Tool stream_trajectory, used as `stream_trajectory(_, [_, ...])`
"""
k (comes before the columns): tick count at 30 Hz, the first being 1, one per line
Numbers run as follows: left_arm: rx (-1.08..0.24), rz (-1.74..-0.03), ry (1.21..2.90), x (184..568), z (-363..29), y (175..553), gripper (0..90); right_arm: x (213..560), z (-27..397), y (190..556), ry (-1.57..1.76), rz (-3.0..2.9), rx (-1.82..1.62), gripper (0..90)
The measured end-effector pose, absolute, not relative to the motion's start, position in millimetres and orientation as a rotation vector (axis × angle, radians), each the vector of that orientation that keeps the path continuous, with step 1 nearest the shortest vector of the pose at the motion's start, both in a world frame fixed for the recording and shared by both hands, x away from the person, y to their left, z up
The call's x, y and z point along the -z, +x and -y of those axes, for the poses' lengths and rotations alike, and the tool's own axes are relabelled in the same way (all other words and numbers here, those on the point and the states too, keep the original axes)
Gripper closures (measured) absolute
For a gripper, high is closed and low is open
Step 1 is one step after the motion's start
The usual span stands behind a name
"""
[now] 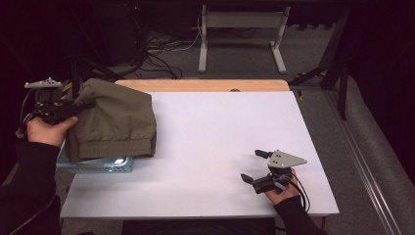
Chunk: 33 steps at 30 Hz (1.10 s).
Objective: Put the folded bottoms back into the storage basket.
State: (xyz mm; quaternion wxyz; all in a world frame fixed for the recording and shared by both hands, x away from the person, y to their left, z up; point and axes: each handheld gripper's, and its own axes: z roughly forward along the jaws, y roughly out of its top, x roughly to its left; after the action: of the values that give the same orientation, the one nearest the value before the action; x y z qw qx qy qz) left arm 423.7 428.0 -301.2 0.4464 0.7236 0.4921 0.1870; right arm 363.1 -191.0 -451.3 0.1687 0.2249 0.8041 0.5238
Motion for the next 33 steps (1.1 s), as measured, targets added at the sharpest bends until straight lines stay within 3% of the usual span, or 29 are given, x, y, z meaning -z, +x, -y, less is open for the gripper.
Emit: stream_trajectory(33, [-0.439, -1.447, 1.888, 343.3, -459.7, 454.6, 81.8, 451.2, 190.9, 363.1, 0.639, -2.286, -1.484, 1.6])
